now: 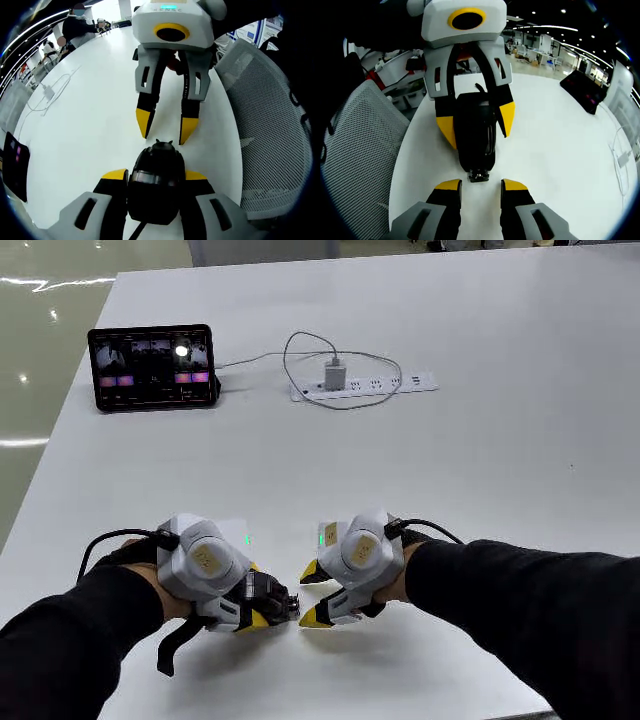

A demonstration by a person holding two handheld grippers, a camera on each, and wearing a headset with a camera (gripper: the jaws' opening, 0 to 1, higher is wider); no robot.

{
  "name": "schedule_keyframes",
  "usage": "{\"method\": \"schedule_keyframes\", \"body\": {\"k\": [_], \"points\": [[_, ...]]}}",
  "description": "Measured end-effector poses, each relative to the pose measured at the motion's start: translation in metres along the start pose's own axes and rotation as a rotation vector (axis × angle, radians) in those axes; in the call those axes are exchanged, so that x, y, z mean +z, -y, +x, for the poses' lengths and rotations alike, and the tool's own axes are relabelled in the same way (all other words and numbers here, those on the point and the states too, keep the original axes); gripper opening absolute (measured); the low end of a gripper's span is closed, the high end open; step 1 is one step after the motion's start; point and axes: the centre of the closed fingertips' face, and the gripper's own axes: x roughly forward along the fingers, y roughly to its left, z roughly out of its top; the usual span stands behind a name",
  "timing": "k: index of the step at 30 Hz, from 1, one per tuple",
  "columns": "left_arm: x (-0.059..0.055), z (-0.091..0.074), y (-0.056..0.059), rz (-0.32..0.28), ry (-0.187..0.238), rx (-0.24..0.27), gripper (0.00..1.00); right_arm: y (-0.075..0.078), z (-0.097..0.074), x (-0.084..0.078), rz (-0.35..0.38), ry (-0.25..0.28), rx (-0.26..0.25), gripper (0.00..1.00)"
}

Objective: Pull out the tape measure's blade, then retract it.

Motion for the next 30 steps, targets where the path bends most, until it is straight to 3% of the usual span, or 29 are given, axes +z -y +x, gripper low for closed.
{"method": "schedule_keyframes", "body": {"k": [5,9,14,16,17,19,24,25,30], "points": [[0.000,0.000,0.000,-0.004,0.002,0.000,0.35,0.000,0.005,0.005,-0.011,-0.003,-0.001,0.23],[0.000,0.001,0.001,-0.007,0.004,-0.001,0.35,-0.002,0.009,0.011,-0.028,0.000,0.014,0.13],[0.000,0.001,0.001,-0.012,0.005,-0.001,0.35,-0.003,0.011,0.008,-0.056,-0.046,0.040,0.12],[0.000,0.001,0.001,-0.012,0.008,0.002,0.35,-0.004,0.015,0.002,-0.054,-0.090,0.036,0.13],[0.001,0.001,0.001,-0.013,0.009,0.004,0.35,-0.005,0.015,0.001,-0.088,-0.094,0.048,0.13],[0.001,0.001,0.001,-0.015,0.011,0.008,0.35,-0.003,0.016,0.002,-0.035,-0.088,0.032,0.13],[0.001,0.001,0.001,-0.014,0.016,0.006,0.35,-0.002,0.017,0.002,-0.002,-0.092,0.006,0.12],[0.001,0.001,0.001,-0.013,0.015,0.004,0.35,-0.002,0.017,0.002,-0.031,-0.091,-0.004,0.12],[0.001,0.001,0.001,-0.009,0.013,0.003,0.35,-0.002,0.016,0.002,-0.024,-0.063,0.006,0.11]]}}
